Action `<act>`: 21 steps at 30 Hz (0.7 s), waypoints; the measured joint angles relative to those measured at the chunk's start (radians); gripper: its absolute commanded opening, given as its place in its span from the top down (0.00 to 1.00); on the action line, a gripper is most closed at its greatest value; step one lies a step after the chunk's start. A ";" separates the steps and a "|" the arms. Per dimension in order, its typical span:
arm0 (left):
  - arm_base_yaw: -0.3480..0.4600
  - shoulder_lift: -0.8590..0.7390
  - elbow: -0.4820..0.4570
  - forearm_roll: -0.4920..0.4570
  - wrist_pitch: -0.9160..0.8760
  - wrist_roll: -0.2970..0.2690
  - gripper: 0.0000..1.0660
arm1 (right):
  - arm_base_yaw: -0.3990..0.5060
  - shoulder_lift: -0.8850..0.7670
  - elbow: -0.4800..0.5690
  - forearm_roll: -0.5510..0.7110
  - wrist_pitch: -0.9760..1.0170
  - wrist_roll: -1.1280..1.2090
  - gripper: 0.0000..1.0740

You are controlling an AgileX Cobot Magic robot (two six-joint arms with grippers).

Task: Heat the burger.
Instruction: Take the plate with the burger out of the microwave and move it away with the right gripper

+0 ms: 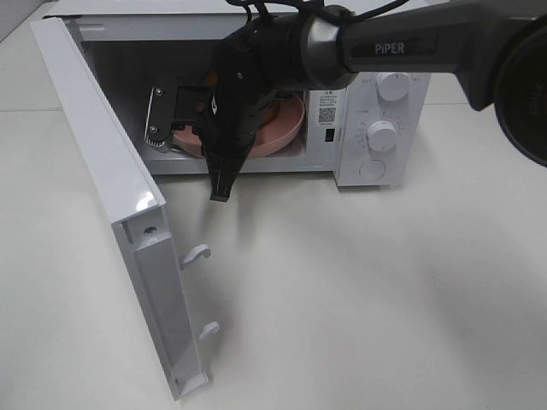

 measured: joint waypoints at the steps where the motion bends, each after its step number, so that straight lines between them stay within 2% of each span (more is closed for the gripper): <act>1: 0.000 0.000 0.000 0.000 0.000 0.000 0.25 | 0.000 -0.005 0.003 0.005 0.013 -0.013 1.00; 5: 0.000 0.000 0.000 0.000 0.000 0.000 0.25 | 0.000 -0.020 0.008 0.014 0.038 -0.042 1.00; 21: 0.000 0.000 0.000 0.000 0.000 0.000 0.25 | 0.001 -0.160 0.224 0.072 -0.069 -0.136 1.00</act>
